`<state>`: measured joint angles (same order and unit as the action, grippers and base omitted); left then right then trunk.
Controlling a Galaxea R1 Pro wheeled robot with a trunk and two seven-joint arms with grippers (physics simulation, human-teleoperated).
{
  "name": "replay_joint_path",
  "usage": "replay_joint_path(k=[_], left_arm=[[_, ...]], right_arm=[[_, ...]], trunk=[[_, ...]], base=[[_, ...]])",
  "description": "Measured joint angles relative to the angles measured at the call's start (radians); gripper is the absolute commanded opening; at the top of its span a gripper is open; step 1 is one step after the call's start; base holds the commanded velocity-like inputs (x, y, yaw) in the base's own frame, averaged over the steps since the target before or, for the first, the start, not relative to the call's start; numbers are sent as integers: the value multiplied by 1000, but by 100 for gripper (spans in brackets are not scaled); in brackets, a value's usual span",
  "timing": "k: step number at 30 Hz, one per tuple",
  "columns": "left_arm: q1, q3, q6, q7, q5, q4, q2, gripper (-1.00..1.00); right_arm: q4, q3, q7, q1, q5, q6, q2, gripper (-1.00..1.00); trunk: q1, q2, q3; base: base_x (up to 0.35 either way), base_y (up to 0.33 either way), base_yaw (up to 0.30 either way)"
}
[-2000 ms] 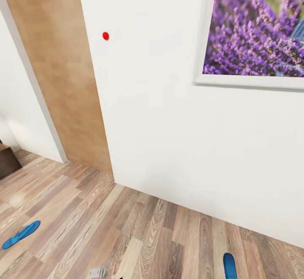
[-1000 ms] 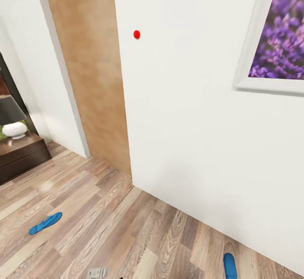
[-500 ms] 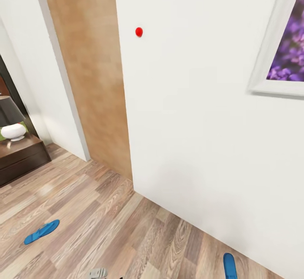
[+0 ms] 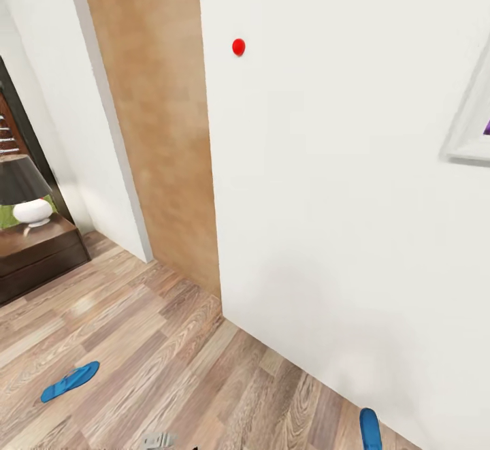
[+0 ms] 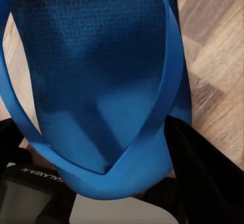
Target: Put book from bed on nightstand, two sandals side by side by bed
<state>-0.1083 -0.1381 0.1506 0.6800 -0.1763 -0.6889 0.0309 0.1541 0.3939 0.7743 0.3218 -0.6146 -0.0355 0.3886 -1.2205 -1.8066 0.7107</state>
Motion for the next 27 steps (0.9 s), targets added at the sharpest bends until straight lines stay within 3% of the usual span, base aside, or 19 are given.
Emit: replay_joint_path(k=[16,27], left_arm=[[0,0,0,0,0,0,0,100],[0,0,0,0,0,0,0,100]], right_arm=[[0,0,0,0,0,0,-1,-100],[0,-1,1,0,0,0,0,-100]], trunk=[[0,0,0],[0,0,0]], base=[[21,0,274],[285,0,31]])
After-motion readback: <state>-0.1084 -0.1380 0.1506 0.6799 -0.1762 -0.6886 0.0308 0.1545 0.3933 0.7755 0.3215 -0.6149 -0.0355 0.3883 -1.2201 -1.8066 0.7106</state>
